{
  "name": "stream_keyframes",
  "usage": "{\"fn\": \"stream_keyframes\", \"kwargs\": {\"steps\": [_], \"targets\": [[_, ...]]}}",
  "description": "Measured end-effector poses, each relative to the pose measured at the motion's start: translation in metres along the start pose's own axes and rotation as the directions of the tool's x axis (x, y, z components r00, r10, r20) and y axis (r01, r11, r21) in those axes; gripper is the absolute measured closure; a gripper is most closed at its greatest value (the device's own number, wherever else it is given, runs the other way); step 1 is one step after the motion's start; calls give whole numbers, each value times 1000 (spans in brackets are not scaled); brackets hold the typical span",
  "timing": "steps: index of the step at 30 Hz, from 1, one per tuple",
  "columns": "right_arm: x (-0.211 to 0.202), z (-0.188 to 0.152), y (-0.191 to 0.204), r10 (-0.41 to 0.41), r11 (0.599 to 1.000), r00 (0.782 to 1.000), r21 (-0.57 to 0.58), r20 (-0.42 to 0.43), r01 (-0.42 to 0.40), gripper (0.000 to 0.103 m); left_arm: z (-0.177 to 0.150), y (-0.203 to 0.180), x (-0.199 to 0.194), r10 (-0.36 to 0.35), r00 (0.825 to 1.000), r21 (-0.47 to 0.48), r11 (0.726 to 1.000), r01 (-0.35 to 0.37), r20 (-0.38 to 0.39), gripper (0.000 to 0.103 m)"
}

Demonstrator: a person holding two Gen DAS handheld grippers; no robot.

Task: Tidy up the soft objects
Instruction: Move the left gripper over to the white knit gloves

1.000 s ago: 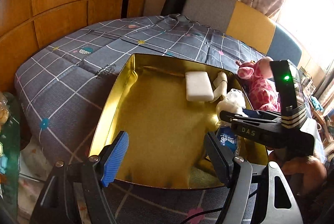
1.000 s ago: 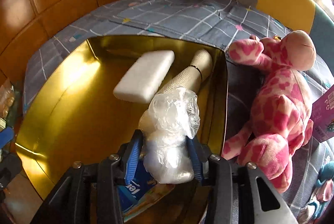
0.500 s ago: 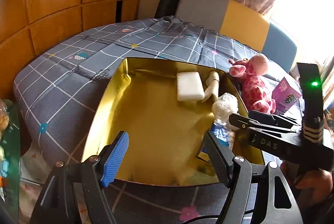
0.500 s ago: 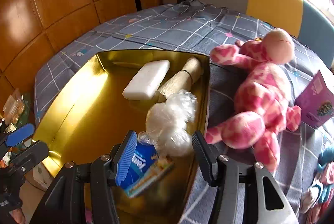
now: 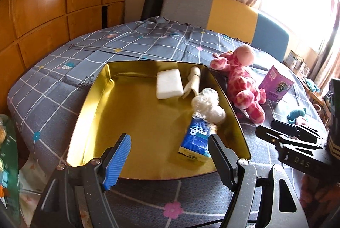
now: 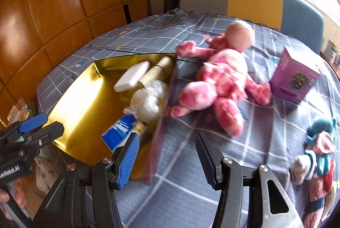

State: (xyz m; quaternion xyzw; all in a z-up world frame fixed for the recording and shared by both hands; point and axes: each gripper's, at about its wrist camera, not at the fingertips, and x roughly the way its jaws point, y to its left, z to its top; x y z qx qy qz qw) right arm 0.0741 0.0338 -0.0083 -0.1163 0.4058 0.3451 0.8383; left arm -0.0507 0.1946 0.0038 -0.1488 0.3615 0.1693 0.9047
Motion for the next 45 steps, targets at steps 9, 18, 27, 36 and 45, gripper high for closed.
{"fn": "stream_keyframes", "kwargs": {"steps": [9,18,27,36,45], "targets": [[-37,-24,-51,-90,993,995,74,33,87,47,4,-35,-3,-26,1000,102,994,25,8,28],[-82,-45,-132,-246,952,968,203,51,231,47,9,-88,2,-83,997,234,969,83,-8,28],[-118,-71,-206,-379,880,925,322,30,350,47,7,-137,11,-135,990,333,932,141,-40,28],[-137,-95,-269,-512,779,859,422,0,464,47,6,-178,21,-178,981,396,898,193,-75,28],[-153,-116,-310,-516,656,856,631,-24,413,47,7,-236,44,-234,963,452,850,269,-134,28]]}}
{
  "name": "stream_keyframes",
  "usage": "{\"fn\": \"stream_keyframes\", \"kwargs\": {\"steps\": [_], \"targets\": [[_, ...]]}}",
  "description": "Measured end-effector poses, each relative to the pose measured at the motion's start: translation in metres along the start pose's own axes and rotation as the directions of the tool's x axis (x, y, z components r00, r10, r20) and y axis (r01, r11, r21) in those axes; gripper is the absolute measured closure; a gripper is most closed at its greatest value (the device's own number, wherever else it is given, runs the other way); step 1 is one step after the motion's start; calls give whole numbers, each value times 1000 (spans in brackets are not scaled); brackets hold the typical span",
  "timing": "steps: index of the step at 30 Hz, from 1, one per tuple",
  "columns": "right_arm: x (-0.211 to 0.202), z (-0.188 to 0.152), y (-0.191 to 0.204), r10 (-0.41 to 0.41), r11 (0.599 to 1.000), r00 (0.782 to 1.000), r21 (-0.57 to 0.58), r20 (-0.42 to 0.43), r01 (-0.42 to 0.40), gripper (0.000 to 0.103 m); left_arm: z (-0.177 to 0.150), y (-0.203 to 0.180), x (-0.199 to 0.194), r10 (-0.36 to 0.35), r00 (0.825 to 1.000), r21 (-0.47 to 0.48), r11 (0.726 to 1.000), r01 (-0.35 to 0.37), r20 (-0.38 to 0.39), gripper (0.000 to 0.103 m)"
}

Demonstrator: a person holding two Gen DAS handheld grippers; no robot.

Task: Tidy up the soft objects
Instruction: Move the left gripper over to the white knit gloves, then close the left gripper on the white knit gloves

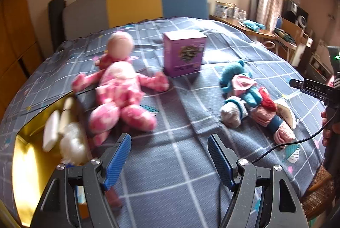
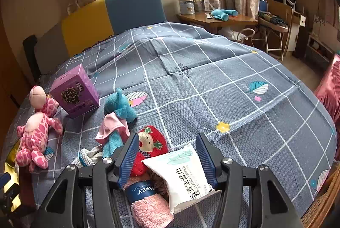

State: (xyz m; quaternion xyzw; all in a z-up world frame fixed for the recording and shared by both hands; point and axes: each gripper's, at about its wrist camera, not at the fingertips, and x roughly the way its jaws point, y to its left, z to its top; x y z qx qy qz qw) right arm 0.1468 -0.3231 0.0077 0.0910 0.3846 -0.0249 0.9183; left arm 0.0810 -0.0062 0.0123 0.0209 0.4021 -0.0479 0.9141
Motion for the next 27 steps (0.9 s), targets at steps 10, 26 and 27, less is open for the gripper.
{"fn": "stream_keyframes", "kwargs": {"steps": [10,26,27], "targets": [[8,-1,-18,34,993,998,115,-47,-28,47,33,-51,60,-115,990,39,992,118,-77,33],[17,-4,-20,93,985,991,154,-93,-78,47,53,-128,163,-188,953,246,938,246,-239,35],[18,-4,-20,94,984,991,159,-97,-78,47,51,-127,171,-201,943,230,937,264,-264,50]]}}
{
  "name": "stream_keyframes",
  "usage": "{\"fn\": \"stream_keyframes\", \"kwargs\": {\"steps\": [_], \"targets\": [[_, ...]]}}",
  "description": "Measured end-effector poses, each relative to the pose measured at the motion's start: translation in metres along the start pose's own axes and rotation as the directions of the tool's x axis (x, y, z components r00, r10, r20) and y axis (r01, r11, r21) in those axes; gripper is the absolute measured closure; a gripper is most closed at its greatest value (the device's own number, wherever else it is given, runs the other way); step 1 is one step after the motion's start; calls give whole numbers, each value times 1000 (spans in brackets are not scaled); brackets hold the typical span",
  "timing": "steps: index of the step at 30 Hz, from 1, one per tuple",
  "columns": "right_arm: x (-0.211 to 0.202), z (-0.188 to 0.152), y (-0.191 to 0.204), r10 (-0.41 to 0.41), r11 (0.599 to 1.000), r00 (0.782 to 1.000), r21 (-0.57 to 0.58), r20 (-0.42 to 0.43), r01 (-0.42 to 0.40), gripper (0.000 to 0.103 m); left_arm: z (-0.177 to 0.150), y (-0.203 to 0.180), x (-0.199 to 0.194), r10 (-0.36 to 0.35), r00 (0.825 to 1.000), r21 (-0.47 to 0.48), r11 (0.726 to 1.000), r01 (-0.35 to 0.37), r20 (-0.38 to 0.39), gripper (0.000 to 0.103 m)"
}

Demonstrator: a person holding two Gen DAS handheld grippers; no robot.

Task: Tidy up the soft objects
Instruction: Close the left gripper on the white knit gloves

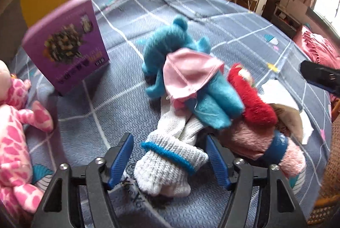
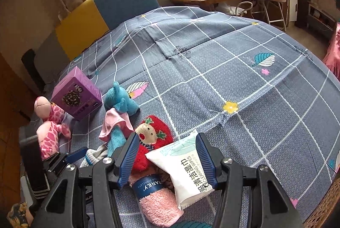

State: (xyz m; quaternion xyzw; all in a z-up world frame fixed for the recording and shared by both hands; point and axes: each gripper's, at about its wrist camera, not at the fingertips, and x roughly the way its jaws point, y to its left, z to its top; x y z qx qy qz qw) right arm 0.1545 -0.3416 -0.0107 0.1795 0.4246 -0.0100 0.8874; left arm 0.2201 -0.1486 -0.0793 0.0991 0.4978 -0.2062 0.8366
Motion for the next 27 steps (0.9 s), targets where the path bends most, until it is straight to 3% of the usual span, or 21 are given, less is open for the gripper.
{"fn": "stream_keyframes", "kwargs": {"steps": [3,10,15,19,22,27], "targets": [[0,0,-1,-1,1000,1000,1,4,1,47,-6,3,-1,-33,999,-28,999,34,25,61],[0,-1,3,6,1000,1000,-17,3,-6,47,-39,16,-54,-37,993,-80,996,46,111,62],[-1,-1,6,8,999,1000,-38,2,-8,47,-85,43,-87,74,988,-159,986,-51,139,62],[2,-5,14,30,997,999,-74,-21,-31,47,-130,63,-92,139,984,-215,970,-113,109,62],[5,-10,30,52,988,998,-144,-42,-57,47,-151,73,-89,123,986,-252,963,-91,112,59],[13,-9,66,74,962,994,-257,-84,-94,47,-159,71,-88,121,985,-253,964,-88,119,55]]}}
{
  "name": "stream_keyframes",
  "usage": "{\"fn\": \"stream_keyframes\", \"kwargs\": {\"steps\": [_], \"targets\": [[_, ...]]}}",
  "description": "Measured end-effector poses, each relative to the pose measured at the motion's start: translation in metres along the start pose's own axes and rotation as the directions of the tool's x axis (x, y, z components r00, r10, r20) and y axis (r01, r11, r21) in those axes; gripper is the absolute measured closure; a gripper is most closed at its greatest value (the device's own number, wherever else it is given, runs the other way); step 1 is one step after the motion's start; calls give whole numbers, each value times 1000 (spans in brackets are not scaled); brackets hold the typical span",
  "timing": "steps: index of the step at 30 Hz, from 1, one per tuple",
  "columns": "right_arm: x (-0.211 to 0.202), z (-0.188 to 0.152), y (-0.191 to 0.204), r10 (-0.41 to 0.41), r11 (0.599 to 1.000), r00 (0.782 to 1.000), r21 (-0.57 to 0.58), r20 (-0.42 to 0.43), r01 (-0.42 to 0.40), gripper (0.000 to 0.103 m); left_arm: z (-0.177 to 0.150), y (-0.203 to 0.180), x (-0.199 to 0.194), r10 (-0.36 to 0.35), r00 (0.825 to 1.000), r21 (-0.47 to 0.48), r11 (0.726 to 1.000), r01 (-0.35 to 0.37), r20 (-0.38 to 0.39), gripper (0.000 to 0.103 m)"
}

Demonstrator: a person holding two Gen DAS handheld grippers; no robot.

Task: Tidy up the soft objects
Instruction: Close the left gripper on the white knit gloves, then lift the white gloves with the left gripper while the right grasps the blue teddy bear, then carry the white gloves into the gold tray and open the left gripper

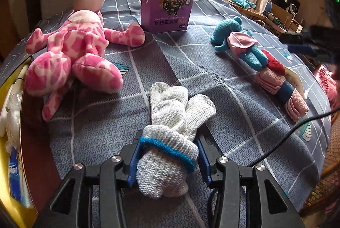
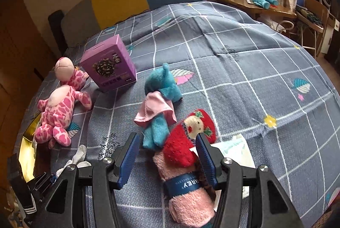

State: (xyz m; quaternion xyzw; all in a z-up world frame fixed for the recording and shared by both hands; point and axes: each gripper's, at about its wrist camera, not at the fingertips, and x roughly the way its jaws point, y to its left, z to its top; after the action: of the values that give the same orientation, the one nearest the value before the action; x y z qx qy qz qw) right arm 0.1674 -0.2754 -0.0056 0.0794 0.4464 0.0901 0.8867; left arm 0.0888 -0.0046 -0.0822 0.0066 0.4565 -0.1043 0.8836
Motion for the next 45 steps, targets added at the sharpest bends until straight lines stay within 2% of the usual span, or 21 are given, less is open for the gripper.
{"fn": "stream_keyframes", "kwargs": {"steps": [3,6,13,14,15,16,19,23,26,29,34,37,45], "targets": [[17,17,19,-4,998,1000,-69,-27,3,47,2,-2,1,-1,1000,0,1000,1,5,55],[47,38,31,-60,992,996,-113,-69,52,45,3,1,4,-22,1000,-23,1000,22,6,54],[120,63,38,-186,976,964,-153,-190,158,42,3,6,2,-53,998,-47,997,54,14,53],[128,63,38,-185,976,961,-150,-207,156,46,3,7,2,-55,998,-49,997,55,14,54],[134,62,39,-178,978,959,-152,-222,146,62,3,6,2,-55,998,-49,997,56,15,54],[137,60,41,-177,976,958,-164,-225,141,68,3,6,2,-55,998,-48,997,56,16,54],[128,57,50,-177,970,969,-197,-175,142,75,3,6,1,-58,998,-53,997,59,21,55],[91,49,69,-84,969,989,-241,-119,54,75,3,7,1,-64,998,-66,996,66,27,55],[68,33,82,23,967,985,-245,-170,-65,75,3,10,-1,-74,997,-76,994,76,27,57],[61,4,87,82,962,965,-234,-248,-142,75,4,13,-8,-70,997,-96,993,72,19,60],[78,-44,84,57,965,942,-224,-332,-138,74,1,11,-37,-48,997,-87,995,53,54,61],[78,-52,84,47,966,950,-229,-308,-122,75,1,12,-61,-37,995,-91,995,45,95,61],[79,-59,86,46,961,959,-251,-280,-119,73,2,33,-111,13,988,-186,982,16,152,61]]}}
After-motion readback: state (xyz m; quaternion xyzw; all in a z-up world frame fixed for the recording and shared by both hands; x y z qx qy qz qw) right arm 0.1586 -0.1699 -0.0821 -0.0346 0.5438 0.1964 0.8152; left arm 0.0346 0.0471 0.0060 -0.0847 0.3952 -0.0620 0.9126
